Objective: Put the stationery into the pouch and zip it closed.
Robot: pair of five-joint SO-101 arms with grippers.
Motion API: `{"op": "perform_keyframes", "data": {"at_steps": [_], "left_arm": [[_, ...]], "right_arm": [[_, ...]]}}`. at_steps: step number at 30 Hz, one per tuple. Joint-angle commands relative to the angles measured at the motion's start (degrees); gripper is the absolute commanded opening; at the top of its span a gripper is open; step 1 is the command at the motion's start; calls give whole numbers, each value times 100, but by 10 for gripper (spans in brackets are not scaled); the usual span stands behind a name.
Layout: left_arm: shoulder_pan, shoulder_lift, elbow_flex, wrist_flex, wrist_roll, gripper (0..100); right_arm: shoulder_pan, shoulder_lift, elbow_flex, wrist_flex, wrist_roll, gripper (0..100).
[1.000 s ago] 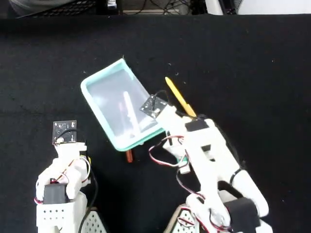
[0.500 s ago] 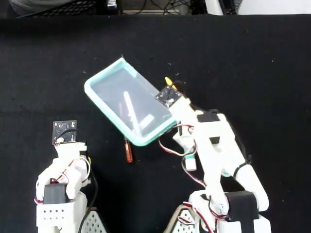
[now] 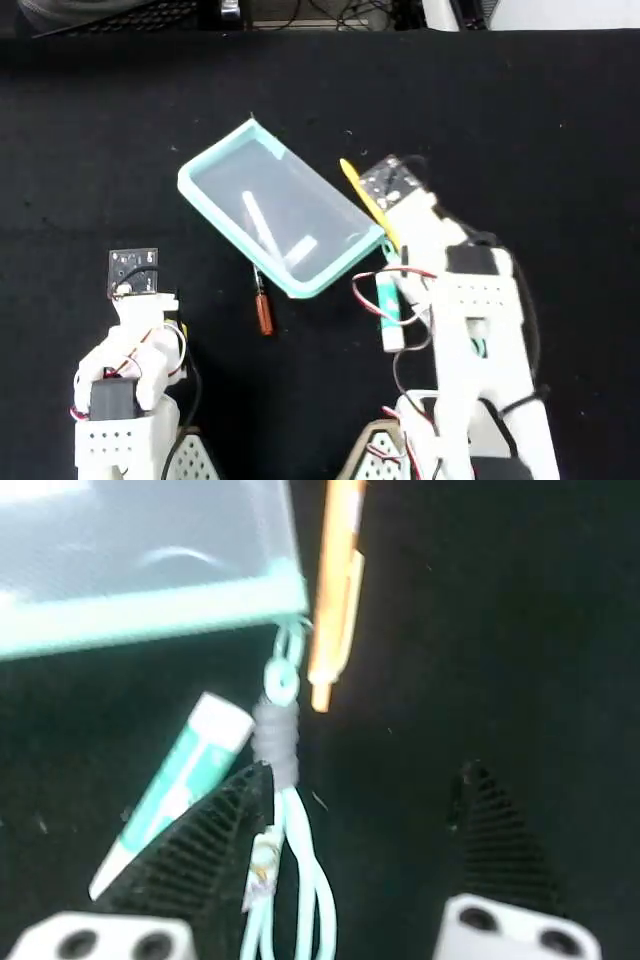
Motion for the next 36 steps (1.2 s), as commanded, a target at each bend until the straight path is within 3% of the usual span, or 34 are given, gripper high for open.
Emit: {"op": "perform_keyframes", "data": {"at_steps": [1, 9, 20, 23, 36], "left_arm": [[57, 26, 84, -62, 18, 69], [57, 26, 84, -62, 18, 69], [57, 26, 84, -62, 18, 69], [57, 26, 84, -62, 18, 69], [57, 26, 84, -62, 18, 69]], "right_arm": [[62, -233, 163, 158, 290, 288], [-35, -224, 1077, -756, 316, 243], [-35, -224, 1095, -853, 316, 245], [-35, -110, 1086, -853, 316, 284], [369, 2413, -119, -1204, 316, 306]]}}
